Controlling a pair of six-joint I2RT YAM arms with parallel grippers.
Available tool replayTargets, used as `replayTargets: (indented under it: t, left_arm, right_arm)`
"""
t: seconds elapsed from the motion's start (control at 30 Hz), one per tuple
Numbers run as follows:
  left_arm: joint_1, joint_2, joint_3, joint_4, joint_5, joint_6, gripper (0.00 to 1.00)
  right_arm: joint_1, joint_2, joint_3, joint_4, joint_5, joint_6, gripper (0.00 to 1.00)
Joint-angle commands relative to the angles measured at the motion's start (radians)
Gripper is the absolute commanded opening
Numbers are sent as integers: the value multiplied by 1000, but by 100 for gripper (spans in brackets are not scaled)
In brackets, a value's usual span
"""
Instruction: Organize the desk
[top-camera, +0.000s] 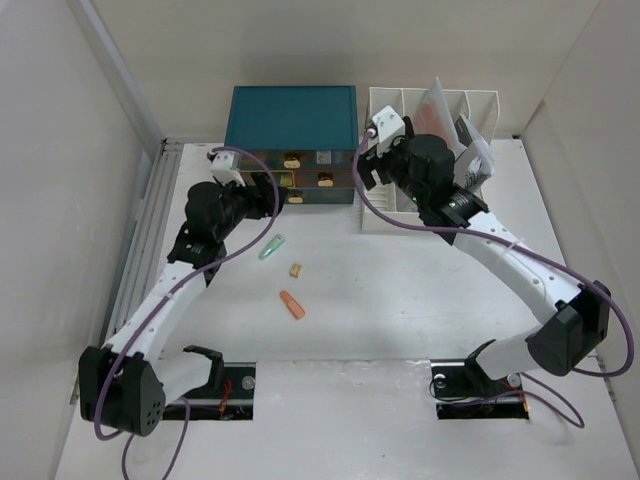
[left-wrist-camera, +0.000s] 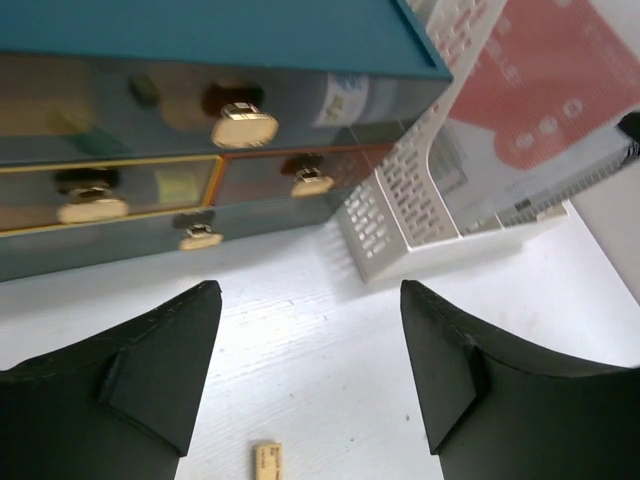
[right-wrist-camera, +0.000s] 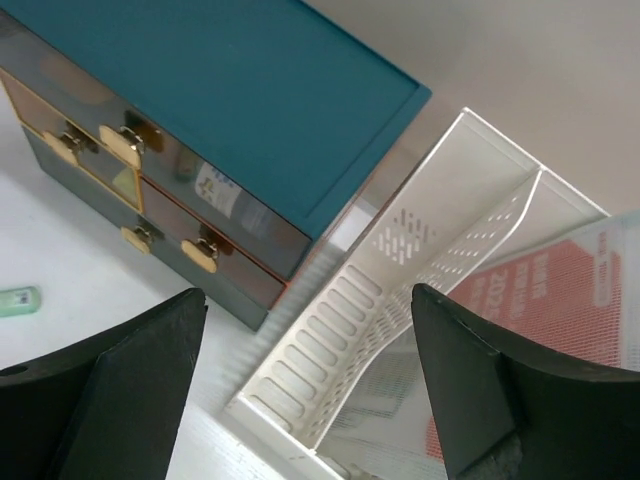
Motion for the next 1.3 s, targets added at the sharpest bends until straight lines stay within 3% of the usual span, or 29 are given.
replayTargets:
  t: [0.0,0.17,0.2,0.3,0.53,0.87,1.03,1.27]
  left_arm:
    - [-20,110,24,83,94,2,70]
    - [-50,253,105,146,134,-64,70]
    - [-62,279,127,133,121,-52,70]
    - [-134,380,230,99,47,-22,70]
    - [-220,531,357,94,-95,-45,70]
    - [-339,677,586,-171,-436,-36,63]
    - [-359,707,621,-223,-521,-36,57]
    - [-359,707,600,-233,-576,-36,56]
  right_arm:
    - [-3,-48,63,14,12,94,88]
    - [-80,-101,52,14,-84,197,68]
    - [-97,-102,52,14,-137,213,57]
    - [-156,-111,52,-9,-203,251,45]
    - [-235,-141,52,-32,-310,311,49]
    - [-255,-152,52,-32,-346,340,49]
    - [-264,-152,52,-32,-356,358,50]
    - [-284,-152,52,-32,-365,368,50]
